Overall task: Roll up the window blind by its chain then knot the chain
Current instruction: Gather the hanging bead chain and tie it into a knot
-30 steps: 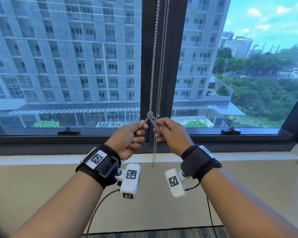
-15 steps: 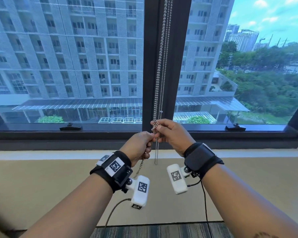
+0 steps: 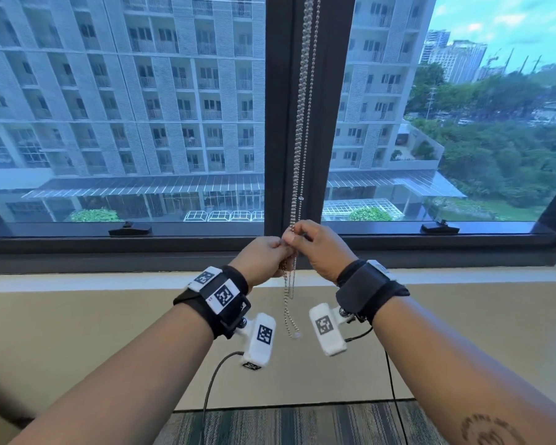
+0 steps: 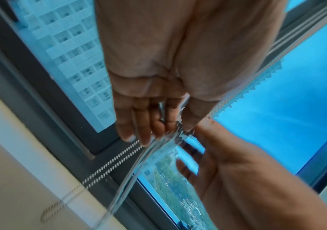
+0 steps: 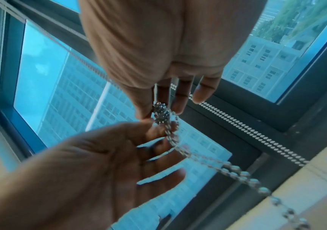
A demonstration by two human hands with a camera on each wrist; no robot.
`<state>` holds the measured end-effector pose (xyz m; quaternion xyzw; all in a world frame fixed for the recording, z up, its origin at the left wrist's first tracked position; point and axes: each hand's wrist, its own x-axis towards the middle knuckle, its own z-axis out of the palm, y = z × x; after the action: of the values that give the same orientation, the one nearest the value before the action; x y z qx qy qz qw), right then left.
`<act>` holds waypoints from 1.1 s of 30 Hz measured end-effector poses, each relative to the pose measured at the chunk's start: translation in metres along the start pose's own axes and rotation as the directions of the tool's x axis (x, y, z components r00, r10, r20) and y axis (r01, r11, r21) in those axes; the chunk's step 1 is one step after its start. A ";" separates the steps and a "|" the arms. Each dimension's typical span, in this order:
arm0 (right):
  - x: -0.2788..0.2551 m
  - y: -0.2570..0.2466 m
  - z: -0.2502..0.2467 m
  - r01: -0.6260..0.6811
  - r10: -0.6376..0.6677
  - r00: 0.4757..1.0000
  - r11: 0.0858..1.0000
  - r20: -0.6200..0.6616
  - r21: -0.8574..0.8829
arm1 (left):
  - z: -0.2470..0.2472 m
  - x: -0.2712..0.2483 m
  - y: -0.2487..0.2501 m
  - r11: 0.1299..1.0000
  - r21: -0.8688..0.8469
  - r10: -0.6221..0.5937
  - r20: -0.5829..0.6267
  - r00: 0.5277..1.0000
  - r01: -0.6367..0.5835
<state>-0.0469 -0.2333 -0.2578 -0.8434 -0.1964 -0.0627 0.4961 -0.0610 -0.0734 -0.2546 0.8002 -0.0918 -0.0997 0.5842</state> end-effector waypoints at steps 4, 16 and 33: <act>-0.016 0.019 0.012 -0.061 0.063 0.998 0.994 0.021 -0.095 | -0.011 -0.001 -0.002 0.884 0.464 0.181 -0.222 0.958 -0.060; -0.014 -0.036 -0.024 0.067 -0.017 0.983 0.960 0.182 -0.273 | -0.038 -0.002 0.057 -0.004 0.821 0.701 0.409 0.584 -0.571; 0.025 -0.174 -0.100 0.297 -0.313 0.945 0.944 -0.100 -0.147 | -0.044 -0.017 0.104 0.497 0.558 0.860 -0.422 0.287 -0.665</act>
<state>-0.0833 -0.2374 -0.0591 -0.8280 -0.2895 -0.2028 0.4354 -0.0692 -0.0601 -0.1411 0.7042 -0.2667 0.4972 0.4311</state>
